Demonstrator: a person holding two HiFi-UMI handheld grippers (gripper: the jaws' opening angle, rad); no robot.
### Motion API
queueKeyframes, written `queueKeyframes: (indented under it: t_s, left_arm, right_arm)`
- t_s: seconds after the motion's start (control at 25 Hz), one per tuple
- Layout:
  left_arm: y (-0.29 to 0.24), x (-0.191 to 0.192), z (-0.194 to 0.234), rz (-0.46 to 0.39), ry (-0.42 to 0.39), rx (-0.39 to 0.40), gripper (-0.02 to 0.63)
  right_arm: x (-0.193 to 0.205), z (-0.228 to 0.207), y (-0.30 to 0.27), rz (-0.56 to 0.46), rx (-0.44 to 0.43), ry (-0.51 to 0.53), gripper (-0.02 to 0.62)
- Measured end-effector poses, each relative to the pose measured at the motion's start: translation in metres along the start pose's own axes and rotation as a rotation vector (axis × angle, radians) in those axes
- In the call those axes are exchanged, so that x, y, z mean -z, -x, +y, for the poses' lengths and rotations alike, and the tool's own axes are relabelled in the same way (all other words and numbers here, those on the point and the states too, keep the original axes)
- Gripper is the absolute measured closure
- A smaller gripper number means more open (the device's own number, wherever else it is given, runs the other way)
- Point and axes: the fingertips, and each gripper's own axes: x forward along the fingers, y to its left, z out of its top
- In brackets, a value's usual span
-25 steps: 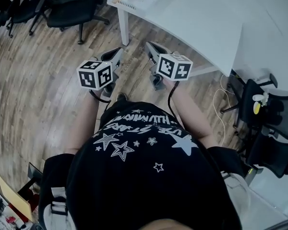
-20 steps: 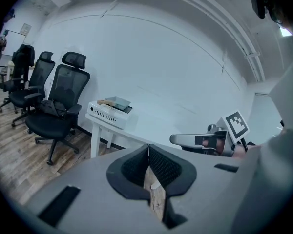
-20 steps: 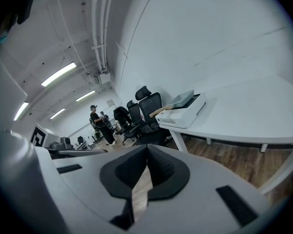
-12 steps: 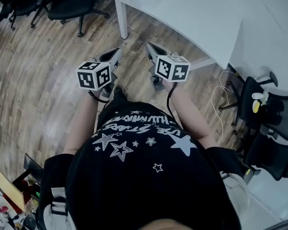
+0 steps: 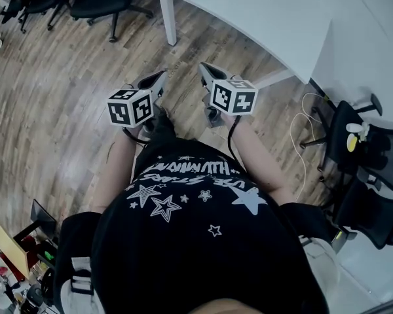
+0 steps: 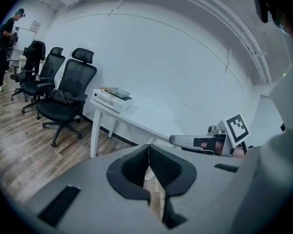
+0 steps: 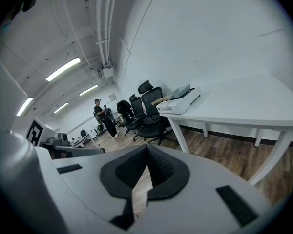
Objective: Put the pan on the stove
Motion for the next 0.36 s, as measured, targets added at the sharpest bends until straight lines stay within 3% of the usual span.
queueKeyframes:
  t_s: [0.36]
  left_arm:
    - [0.019, 0.028, -0.028, -0.013, 0.005, -0.017, 0.597]
  right_arm:
    - [0.026, 0.002, 0.034, 0.014, -0.005, 0.003, 0.589]
